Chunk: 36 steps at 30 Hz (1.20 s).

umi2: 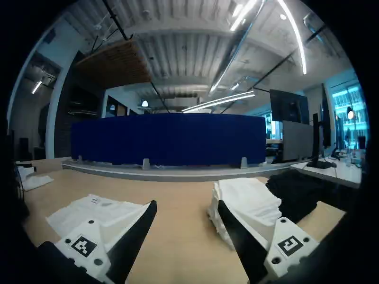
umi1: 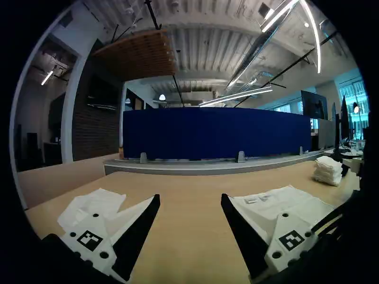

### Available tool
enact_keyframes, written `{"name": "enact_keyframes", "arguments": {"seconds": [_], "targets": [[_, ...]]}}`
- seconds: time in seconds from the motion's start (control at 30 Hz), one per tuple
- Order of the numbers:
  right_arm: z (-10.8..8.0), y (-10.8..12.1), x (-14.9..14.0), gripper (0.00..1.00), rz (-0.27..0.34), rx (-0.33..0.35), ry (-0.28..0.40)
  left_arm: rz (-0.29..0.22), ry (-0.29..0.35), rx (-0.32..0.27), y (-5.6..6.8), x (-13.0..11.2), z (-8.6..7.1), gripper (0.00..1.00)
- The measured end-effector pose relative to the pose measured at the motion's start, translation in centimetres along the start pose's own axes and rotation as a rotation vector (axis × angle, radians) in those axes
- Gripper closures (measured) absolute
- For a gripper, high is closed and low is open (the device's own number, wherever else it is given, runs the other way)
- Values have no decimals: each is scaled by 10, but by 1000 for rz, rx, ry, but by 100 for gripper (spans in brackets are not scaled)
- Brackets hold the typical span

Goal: Fold towel

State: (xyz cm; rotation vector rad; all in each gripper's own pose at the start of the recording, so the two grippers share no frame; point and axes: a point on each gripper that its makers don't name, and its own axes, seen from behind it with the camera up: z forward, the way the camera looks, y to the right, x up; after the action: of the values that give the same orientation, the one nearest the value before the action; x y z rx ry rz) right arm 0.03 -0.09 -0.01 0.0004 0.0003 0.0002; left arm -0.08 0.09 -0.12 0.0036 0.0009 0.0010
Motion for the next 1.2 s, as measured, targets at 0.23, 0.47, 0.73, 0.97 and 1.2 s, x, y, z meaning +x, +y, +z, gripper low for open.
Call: {"name": "enact_keyframes", "arguments": {"seconds": [0.23, 0.47, 0.73, 0.97, 1.2], "targets": [[-2, -2, 22, 0, 10, -3, 14, 16, 10, 3, -1, 12, -3, 5], [-7, -1, 66, 0, -14, -14, 6, -1, 28, 0, -1, 64, -6, 5], [-14, -3, 143, 0, -19, -16, 19, 11, 34, -6, -2, 142, -8, 5], [-21, 0, 204, 0, -33, -33, 43, 17, 45, -12, -1, 202, -12, 5], [-24, -2, 234, 0, -25, -23, 42, 29, 16, -42, 8, 223, -14, 5]]}}
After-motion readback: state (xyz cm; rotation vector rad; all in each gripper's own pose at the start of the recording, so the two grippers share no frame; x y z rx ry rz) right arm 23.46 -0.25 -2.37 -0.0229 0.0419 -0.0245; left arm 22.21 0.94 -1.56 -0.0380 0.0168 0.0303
